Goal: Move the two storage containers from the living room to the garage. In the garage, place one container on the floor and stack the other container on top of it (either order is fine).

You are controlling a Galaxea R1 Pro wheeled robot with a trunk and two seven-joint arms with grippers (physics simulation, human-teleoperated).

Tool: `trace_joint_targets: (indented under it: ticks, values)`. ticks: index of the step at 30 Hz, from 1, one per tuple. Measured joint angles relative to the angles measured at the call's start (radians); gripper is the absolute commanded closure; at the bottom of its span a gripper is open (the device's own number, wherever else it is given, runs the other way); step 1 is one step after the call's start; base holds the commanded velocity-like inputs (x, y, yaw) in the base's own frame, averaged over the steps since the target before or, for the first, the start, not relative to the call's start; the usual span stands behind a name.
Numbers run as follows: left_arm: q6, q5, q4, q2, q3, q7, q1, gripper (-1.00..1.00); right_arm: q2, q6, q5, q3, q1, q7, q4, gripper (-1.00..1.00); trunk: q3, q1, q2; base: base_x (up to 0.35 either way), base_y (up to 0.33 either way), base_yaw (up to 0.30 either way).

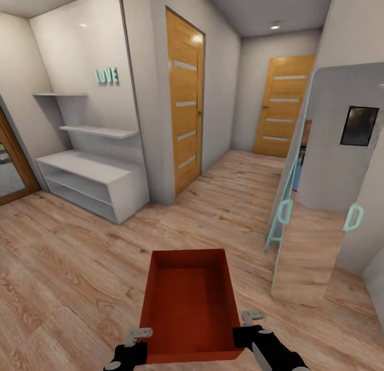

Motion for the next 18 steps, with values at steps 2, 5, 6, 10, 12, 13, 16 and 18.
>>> trace_joint_targets:
  ticks: [2,5,6,10,12,13,16,18]
  values:
    - [0.0,0.0,0.0,0.0,0.0,0.0,0.0,1.0,0.0,0.0,0.0,0.0,0.0,0.0,0.0,1.0,0.0,0.0,0.0,0.311,0.141,0.0]
    - [0.0,0.0,0.0,0.0,0.0,0.0,0.0,1.0,0.0,0.0,0.0,0.0,0.0,0.0,0.0,1.0,0.0,0.0,0.0,0.312,0.147,-0.002]
    - [0.0,0.0,0.0,0.0,0.0,0.0,0.0,1.0,0.0,0.0,0.0,0.0,0.0,0.0,0.0,1.0,0.0,0.0,0.0,0.312,0.162,-0.031]
    - [0.0,0.0,0.0,0.0,0.0,0.0,0.0,1.0,0.0,0.0,-0.001,0.001,0.0,0.0,0.0,1.0,0.0,0.0,0.0,0.307,0.176,-0.084]
    - [0.0,0.0,0.0,0.0,0.0,0.0,0.0,1.0,0.0,0.0,0.0,0.0,0.0,0.0,0.0,1.0,0.0,0.0,0.0,0.301,0.19,-0.114]
    - [0.0,0.0,0.0,0.0,0.0,0.0,0.0,1.0,-0.001,0.0,-0.001,0.001,0.0,0.0,0.0,1.0,0.0,0.0,0.0,0.299,0.193,-0.069]
    - [0.0,0.0,0.0,0.0,0.0,0.0,0.0,1.0,0.0,0.0,0.0,0.0,0.0,0.0,0.0,1.0,0.0,0.0,0.0,0.298,0.196,-0.034]
    - [0.0,0.0,0.0,0.0,0.0,0.0,0.0,1.0,0.0,0.0,0.0,0.0,0.0,0.0,0.0,1.0,0.0,0.0,0.0,0.297,0.197,-0.016]
